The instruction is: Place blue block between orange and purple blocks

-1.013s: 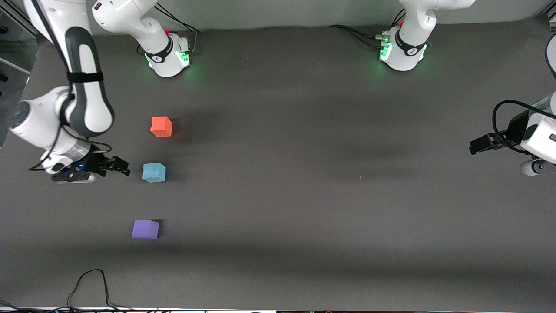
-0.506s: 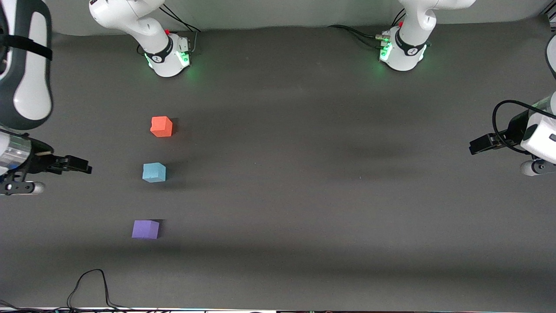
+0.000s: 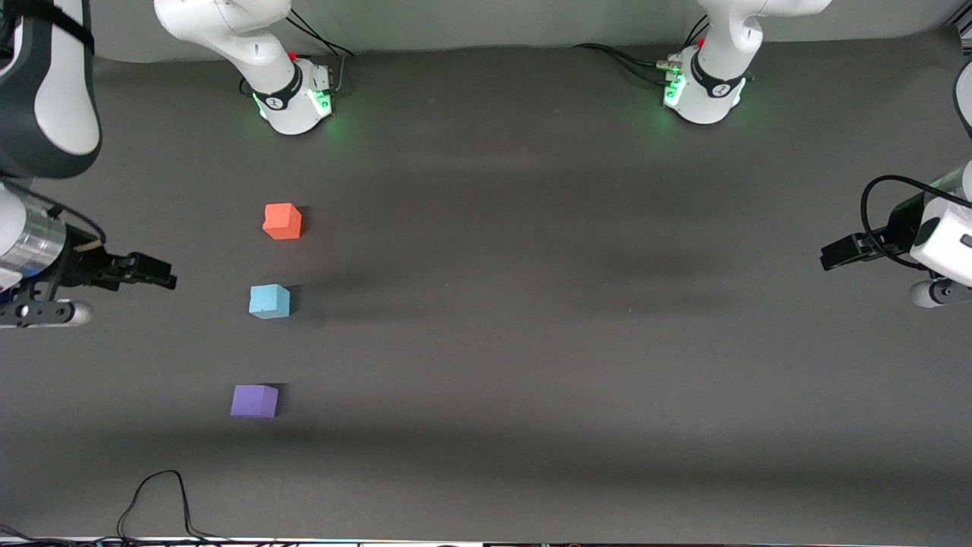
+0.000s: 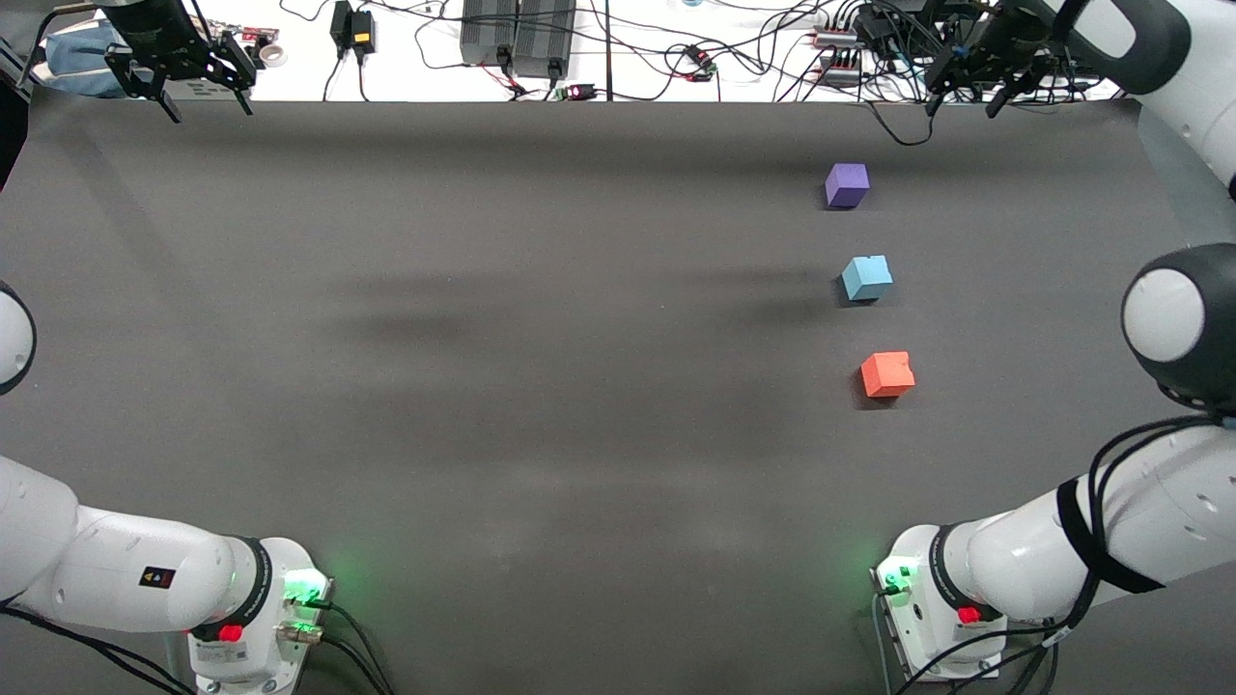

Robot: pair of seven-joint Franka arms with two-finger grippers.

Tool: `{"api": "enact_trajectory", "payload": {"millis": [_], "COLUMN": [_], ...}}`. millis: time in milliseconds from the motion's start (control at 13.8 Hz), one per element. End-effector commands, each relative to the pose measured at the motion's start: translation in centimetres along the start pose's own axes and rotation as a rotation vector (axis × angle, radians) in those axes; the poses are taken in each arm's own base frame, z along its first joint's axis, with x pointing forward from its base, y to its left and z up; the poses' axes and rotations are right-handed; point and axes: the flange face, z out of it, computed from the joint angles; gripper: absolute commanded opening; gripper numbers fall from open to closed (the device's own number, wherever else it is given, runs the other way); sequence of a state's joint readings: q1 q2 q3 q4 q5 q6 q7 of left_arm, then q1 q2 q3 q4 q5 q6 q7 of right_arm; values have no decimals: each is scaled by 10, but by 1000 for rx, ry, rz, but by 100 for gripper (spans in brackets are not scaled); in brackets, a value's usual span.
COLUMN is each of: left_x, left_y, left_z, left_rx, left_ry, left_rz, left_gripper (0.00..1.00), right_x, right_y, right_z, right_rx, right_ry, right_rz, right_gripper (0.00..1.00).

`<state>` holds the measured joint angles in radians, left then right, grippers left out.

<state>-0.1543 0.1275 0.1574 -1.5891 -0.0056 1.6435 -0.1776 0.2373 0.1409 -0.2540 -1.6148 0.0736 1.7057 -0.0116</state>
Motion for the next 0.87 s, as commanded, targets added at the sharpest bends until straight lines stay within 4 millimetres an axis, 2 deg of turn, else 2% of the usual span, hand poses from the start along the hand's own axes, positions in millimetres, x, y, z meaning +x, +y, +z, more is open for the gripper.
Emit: {"api": "enact_trajectory", "payload": {"millis": [0,145,217,506,796], "left_x": [-2,-2,-2,-2,-2], "left_y": [-2,-2,-1,-1,-1], "left_z": [-3,-3,-3,-3,-4], "left_rx": [-10,-10,-9,-9,-8], "left_ry": [-8,-8,-8,-8,-7], "left_rz": [13,13,14,14,15], "left_gripper": [100,100,100,100,100], "right_x": [-36,-50,-57,-64,-75], "right_y": [2,3,-8,-18,-11], "right_z": [-2,2,2,-2,-15], "right_rx": [3,-6,-29,-35,-30], "right_ry": [8,30,31,23,8], "right_rz": [15,5,-20,9,-3], "right_gripper": [100,100,100,100,100]}}
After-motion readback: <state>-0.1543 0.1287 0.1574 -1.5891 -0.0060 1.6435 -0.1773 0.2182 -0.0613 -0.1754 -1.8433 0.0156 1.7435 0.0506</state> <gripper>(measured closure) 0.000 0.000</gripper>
